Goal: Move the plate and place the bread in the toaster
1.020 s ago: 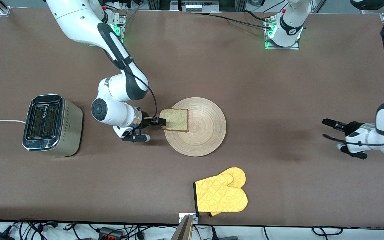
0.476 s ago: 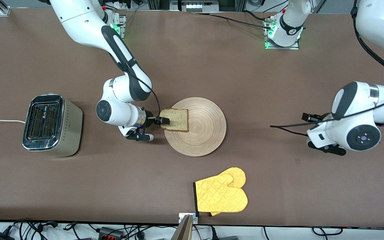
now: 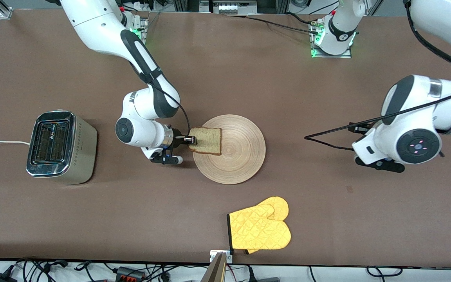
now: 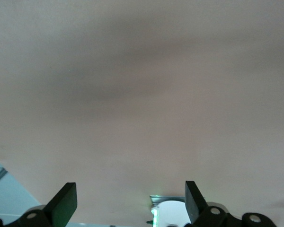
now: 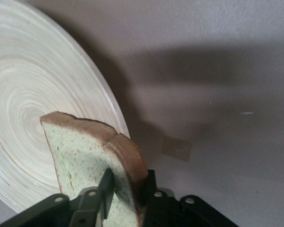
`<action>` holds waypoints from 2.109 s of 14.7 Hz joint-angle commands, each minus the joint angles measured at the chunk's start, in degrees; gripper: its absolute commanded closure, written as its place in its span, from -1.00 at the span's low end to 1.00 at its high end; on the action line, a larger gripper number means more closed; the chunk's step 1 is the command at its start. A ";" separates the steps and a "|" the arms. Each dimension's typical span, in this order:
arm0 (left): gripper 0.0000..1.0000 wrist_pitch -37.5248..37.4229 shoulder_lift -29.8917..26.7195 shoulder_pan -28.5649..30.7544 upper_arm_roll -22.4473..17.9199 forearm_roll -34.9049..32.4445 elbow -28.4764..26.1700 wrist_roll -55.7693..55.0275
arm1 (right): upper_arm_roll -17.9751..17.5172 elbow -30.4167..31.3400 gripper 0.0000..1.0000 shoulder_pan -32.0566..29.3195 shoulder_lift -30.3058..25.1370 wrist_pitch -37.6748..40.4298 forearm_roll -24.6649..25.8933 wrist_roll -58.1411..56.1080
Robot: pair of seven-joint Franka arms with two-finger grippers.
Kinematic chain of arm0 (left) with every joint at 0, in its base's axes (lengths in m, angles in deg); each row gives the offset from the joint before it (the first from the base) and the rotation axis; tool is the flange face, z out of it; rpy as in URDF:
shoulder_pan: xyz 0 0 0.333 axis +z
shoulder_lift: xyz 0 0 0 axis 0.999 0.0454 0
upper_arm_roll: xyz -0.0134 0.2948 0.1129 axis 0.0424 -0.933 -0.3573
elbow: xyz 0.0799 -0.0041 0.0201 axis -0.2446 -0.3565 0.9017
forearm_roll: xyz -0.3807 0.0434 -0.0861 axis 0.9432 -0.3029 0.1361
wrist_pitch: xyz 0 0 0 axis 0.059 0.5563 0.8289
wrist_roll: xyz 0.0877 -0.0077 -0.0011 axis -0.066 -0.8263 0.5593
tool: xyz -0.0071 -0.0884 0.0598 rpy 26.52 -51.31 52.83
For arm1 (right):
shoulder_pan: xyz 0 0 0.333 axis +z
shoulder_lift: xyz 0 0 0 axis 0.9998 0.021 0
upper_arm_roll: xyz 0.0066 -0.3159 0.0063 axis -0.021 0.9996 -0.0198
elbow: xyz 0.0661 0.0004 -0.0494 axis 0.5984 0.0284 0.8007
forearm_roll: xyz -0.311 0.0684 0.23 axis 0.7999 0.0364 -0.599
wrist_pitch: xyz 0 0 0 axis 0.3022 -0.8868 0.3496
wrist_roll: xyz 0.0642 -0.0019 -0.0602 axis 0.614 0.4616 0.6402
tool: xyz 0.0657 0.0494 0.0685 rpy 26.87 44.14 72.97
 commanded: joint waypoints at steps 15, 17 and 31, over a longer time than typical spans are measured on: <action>-1.00 28.98 -22.79 -8.71 -25.26 13.96 -23.54 6.26 | 12.11 -11.11 1.00 -1.10 -9.43 26.28 15.68 2.62; -1.00 26.36 -25.77 -8.18 -25.26 13.87 -24.06 3.18 | 15.01 -12.52 1.00 -1.10 -10.40 29.27 23.40 0.70; -1.00 26.26 -30.61 -7.22 -21.83 17.04 -27.14 1.50 | 27.33 -17.27 1.00 -1.01 -16.11 37.11 47.68 -8.28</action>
